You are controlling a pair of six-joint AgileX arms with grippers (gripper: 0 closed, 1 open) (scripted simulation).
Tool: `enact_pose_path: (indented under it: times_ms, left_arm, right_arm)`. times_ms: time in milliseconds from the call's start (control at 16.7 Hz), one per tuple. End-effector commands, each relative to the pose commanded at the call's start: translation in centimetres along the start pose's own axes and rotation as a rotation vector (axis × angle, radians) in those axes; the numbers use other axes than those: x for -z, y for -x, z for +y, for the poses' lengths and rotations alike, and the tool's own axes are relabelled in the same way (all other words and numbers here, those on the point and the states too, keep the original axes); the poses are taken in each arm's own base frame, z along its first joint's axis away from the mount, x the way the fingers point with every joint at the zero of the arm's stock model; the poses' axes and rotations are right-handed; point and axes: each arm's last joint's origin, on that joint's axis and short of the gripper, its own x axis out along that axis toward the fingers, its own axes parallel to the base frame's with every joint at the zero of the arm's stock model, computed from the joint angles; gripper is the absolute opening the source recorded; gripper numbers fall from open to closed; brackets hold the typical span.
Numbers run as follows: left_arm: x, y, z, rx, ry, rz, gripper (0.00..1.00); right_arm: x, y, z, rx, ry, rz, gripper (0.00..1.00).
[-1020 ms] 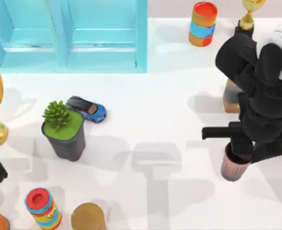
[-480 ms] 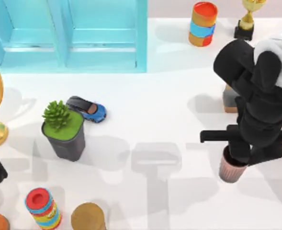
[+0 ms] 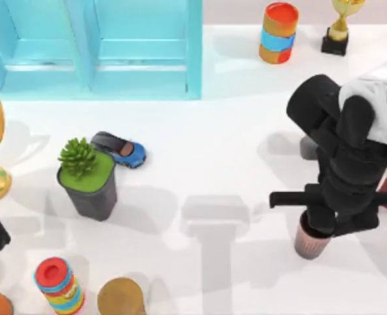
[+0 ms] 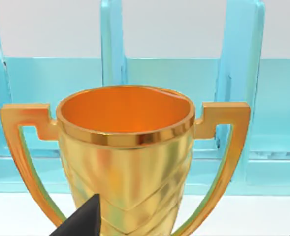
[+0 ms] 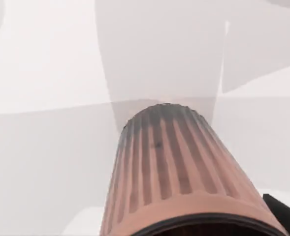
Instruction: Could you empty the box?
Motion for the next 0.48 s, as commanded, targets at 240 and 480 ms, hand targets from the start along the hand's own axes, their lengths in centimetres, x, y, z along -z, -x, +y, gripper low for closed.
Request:
enact_pose_path:
  times_ms: [240,480]
  left_arm:
    - [0.00,0.00,0.00,0.000,0.000,0.000,1.00]
    - [0.00,0.00,0.00,0.000,0.000,0.000,1.00]
  right_arm:
    - [0.06,-0.29,0.03,0.002,0.001,0.003,0.00]
    - [0.06,-0.29,0.03,0.002,0.001,0.003,0.30]
